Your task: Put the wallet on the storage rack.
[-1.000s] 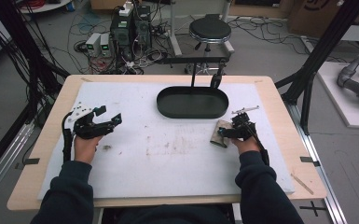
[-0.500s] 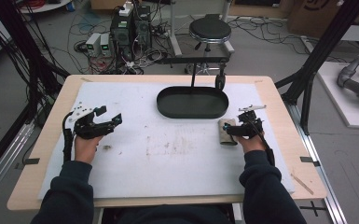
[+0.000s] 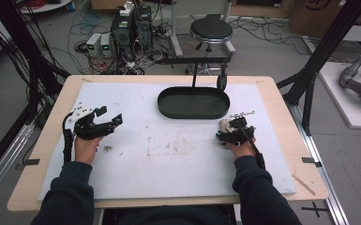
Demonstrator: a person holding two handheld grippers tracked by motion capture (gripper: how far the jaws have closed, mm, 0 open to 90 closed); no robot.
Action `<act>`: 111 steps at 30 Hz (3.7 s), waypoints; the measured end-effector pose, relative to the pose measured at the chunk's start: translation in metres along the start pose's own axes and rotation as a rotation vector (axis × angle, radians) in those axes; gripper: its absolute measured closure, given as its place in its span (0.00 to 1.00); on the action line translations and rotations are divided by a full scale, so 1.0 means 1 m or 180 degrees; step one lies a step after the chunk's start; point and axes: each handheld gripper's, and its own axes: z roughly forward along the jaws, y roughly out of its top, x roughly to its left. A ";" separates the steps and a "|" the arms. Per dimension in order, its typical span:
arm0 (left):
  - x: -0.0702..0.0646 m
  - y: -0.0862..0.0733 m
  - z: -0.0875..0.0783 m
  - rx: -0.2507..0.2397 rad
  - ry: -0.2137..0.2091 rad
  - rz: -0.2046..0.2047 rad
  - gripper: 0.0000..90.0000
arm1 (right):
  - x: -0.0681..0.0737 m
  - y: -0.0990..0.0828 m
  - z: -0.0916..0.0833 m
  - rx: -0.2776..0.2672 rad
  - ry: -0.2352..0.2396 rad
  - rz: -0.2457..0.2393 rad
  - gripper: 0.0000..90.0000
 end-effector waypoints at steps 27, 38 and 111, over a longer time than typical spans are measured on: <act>0.001 0.000 0.000 0.0006 -0.0002 0.0008 0.23 | -0.017 0.021 -0.034 -0.0591 0.0578 -0.0456 0.48; 0.001 0.000 0.000 -0.0002 -0.0004 -0.0003 0.23 | -0.003 0.075 -0.010 -0.0643 0.0799 -0.0463 0.49; -0.006 0.002 -0.001 -0.0029 -0.0085 0.0076 0.23 | -0.062 -0.019 -0.072 -0.1438 0.0336 -0.0381 0.23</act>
